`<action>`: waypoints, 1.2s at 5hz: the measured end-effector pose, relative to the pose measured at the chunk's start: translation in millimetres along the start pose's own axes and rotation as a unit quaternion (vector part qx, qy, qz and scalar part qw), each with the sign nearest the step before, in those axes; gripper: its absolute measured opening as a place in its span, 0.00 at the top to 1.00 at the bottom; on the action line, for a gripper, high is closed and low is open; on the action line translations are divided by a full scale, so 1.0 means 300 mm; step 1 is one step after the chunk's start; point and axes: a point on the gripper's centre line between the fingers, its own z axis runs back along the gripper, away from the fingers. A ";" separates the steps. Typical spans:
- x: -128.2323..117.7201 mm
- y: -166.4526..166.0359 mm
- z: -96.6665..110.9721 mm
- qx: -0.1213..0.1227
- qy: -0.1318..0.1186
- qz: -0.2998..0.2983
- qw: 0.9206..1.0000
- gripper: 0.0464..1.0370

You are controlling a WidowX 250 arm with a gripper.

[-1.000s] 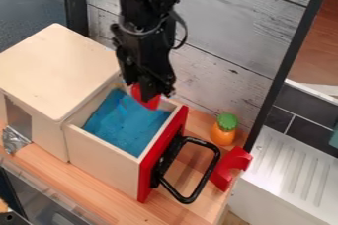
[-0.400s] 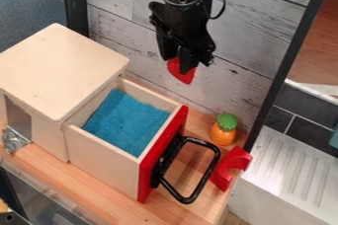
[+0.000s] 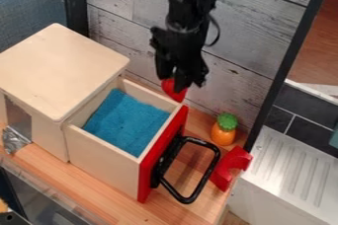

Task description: Take the red thing out of the drawer and put on the upper left side of the drawer

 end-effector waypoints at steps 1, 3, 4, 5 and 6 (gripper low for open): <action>-0.006 0.000 -0.031 0.000 0.007 -0.002 1.000 0.55; -0.015 0.018 -0.060 0.002 0.012 0.005 1.000 0.48; -0.015 0.018 -0.060 0.001 0.012 0.001 1.000 0.26; -0.020 0.014 -0.060 0.001 0.012 0.001 1.000 0.04; -0.024 0.016 -0.026 0.003 0.004 -0.004 1.000 0.03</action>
